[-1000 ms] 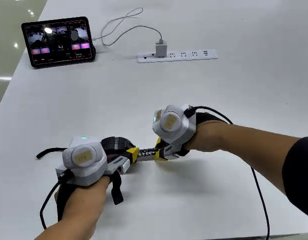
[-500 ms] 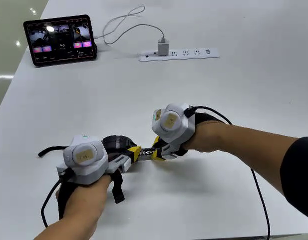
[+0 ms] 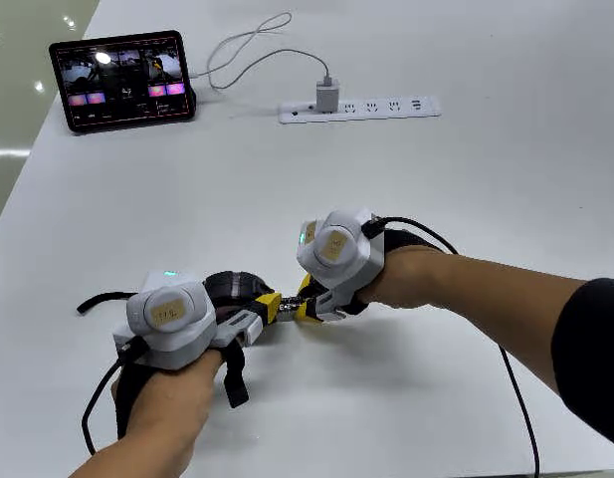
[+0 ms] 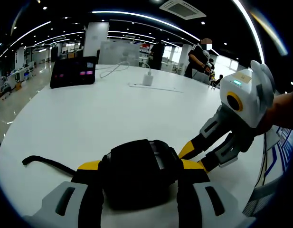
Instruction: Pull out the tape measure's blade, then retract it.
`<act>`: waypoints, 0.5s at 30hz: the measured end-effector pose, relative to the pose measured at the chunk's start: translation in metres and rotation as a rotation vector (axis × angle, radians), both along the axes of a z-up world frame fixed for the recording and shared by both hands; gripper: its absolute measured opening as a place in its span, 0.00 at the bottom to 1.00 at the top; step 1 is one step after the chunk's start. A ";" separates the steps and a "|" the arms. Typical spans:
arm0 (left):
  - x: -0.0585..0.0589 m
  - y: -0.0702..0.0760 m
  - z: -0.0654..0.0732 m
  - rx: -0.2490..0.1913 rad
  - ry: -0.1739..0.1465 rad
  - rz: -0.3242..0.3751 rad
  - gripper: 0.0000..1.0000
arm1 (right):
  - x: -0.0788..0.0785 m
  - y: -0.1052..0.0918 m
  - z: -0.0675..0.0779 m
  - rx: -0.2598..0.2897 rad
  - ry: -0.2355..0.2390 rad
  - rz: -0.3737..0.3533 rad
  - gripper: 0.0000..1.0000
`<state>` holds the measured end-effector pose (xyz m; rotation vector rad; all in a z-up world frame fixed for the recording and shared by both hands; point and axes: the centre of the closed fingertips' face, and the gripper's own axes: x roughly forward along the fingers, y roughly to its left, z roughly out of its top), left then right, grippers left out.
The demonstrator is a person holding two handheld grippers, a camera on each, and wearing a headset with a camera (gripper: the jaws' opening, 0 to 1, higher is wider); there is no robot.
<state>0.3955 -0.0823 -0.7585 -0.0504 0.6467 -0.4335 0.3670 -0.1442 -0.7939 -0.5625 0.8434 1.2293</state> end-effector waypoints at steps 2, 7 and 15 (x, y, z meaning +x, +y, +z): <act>0.000 0.000 0.000 -0.001 -0.001 0.001 0.58 | 0.000 0.002 0.001 0.013 0.005 -0.011 0.10; 0.000 0.000 0.000 -0.003 -0.001 0.000 0.58 | 0.000 0.005 0.001 0.036 0.009 -0.024 0.10; 0.000 0.000 0.001 -0.003 -0.002 0.000 0.58 | -0.001 0.010 0.002 0.041 0.001 -0.009 0.10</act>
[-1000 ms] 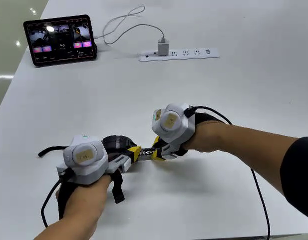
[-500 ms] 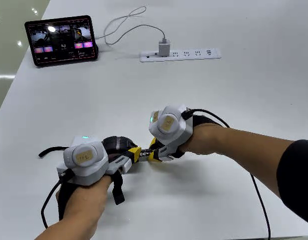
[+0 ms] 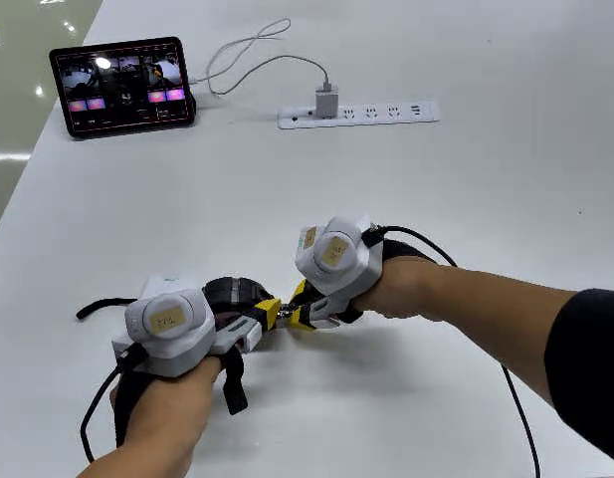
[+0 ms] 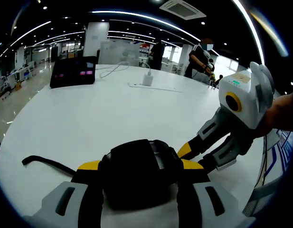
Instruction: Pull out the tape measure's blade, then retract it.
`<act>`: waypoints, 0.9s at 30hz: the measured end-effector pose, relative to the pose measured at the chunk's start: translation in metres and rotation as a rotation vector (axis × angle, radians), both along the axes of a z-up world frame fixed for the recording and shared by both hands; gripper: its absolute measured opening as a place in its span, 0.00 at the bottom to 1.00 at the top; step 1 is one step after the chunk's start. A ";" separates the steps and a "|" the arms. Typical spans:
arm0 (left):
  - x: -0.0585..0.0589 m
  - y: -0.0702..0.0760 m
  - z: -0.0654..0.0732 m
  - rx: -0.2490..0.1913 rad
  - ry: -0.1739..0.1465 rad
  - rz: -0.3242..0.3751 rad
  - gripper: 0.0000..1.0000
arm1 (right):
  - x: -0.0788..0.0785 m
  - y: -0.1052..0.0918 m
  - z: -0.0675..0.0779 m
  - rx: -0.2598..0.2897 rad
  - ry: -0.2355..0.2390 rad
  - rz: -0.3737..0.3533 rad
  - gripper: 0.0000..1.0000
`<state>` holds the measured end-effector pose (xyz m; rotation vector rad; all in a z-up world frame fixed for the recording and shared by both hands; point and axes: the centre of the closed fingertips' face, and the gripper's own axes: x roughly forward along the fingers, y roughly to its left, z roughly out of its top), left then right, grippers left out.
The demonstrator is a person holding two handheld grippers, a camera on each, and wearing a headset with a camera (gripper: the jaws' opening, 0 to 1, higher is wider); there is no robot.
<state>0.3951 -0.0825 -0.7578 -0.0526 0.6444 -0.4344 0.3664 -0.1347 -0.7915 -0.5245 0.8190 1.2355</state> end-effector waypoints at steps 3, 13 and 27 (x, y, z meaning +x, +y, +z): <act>0.000 0.000 0.000 0.000 0.002 -0.002 0.58 | 0.000 0.001 0.000 0.003 -0.004 0.009 0.10; -0.001 0.000 0.000 0.000 0.001 0.001 0.58 | 0.000 0.005 0.000 0.001 -0.015 0.012 0.10; -0.001 0.000 0.000 0.000 -0.002 0.001 0.58 | 0.000 0.011 0.000 0.012 -0.018 0.023 0.10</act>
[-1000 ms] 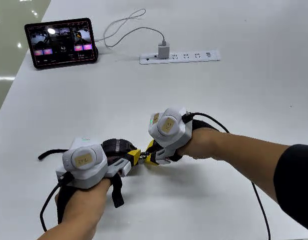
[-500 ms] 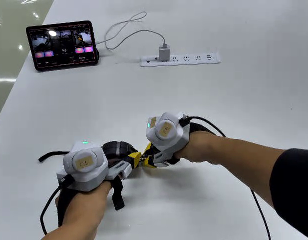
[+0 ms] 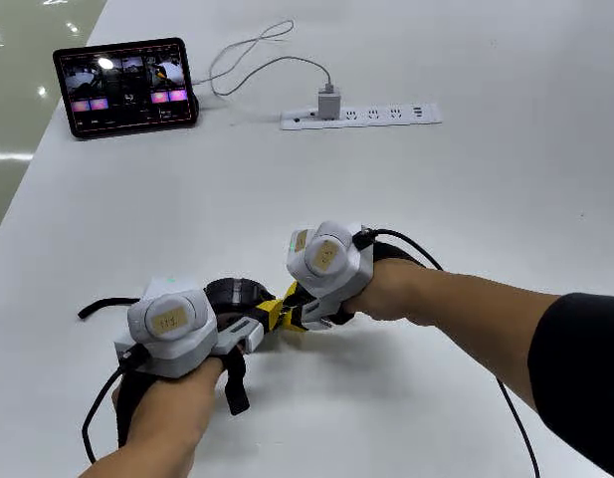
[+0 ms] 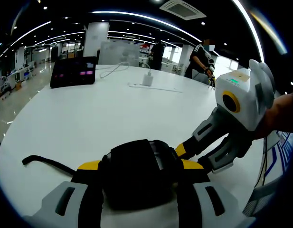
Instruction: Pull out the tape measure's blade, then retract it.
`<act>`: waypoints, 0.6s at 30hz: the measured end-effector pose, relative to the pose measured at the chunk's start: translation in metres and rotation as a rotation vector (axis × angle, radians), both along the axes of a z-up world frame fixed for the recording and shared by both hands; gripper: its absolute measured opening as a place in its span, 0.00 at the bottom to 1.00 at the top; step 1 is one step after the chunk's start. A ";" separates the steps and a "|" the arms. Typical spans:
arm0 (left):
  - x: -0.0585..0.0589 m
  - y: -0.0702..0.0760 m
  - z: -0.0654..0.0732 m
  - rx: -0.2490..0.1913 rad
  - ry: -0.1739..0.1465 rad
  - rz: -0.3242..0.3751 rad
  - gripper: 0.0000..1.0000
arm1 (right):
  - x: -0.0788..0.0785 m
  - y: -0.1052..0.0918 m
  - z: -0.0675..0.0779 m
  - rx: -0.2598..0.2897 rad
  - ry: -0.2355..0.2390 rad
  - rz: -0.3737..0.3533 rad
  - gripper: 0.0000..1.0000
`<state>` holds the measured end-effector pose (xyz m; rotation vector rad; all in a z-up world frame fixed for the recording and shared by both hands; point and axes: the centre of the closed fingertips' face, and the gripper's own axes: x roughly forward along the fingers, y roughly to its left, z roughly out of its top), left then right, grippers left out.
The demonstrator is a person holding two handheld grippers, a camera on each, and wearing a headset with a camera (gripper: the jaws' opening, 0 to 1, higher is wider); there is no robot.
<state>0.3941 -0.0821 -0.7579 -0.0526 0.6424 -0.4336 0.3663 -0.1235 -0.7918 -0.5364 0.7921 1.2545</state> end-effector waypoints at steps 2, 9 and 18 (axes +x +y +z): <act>0.000 0.000 0.000 -0.001 -0.001 0.001 0.58 | 0.000 0.000 0.000 0.005 0.001 -0.005 0.10; 0.000 -0.001 0.001 0.003 -0.011 0.007 0.60 | 0.000 0.000 0.000 0.000 0.000 -0.016 0.11; 0.000 -0.001 0.000 0.006 -0.007 0.012 0.61 | 0.000 0.000 -0.001 -0.010 -0.007 -0.029 0.11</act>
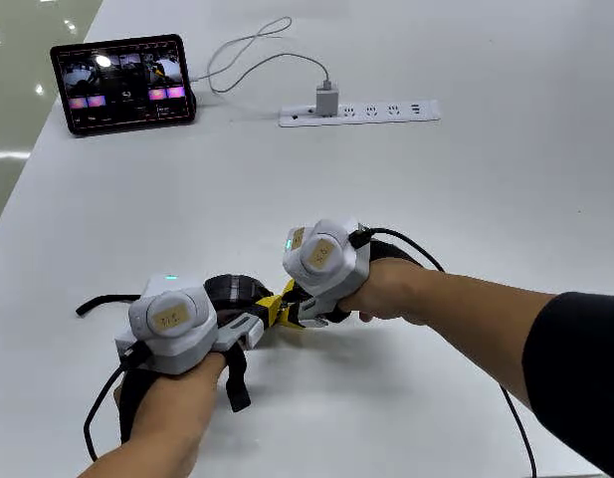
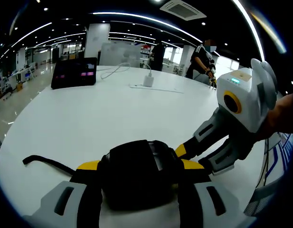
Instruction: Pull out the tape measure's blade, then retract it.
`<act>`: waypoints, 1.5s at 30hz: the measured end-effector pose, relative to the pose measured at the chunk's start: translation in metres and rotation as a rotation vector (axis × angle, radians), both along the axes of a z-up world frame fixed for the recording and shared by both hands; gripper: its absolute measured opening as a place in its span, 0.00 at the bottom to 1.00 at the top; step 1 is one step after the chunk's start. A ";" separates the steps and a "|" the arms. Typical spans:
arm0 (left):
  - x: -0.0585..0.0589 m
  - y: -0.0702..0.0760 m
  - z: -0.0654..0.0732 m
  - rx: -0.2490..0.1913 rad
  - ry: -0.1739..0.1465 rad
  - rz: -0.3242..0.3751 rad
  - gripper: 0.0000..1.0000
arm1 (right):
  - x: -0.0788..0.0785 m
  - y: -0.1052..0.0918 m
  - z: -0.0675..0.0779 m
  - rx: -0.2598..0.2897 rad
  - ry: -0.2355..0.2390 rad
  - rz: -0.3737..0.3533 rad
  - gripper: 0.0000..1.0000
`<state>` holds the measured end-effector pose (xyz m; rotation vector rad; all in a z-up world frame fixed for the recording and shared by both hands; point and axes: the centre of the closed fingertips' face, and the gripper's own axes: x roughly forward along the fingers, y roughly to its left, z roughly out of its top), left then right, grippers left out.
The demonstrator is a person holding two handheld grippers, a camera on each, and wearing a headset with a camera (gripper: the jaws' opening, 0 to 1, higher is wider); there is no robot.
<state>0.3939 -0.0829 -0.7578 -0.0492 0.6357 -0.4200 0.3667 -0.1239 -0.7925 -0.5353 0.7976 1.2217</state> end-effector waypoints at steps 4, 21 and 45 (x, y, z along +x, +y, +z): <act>0.000 0.000 0.000 -0.004 0.007 0.000 0.61 | 0.000 0.000 0.000 -0.002 -0.001 0.000 0.11; -0.001 0.002 0.003 -0.051 0.035 -0.004 0.60 | -0.002 0.001 0.000 -0.035 -0.043 0.019 0.13; 0.001 0.026 0.018 -0.026 -0.009 -0.158 0.81 | -0.012 -0.019 0.031 0.019 -0.087 -0.028 0.19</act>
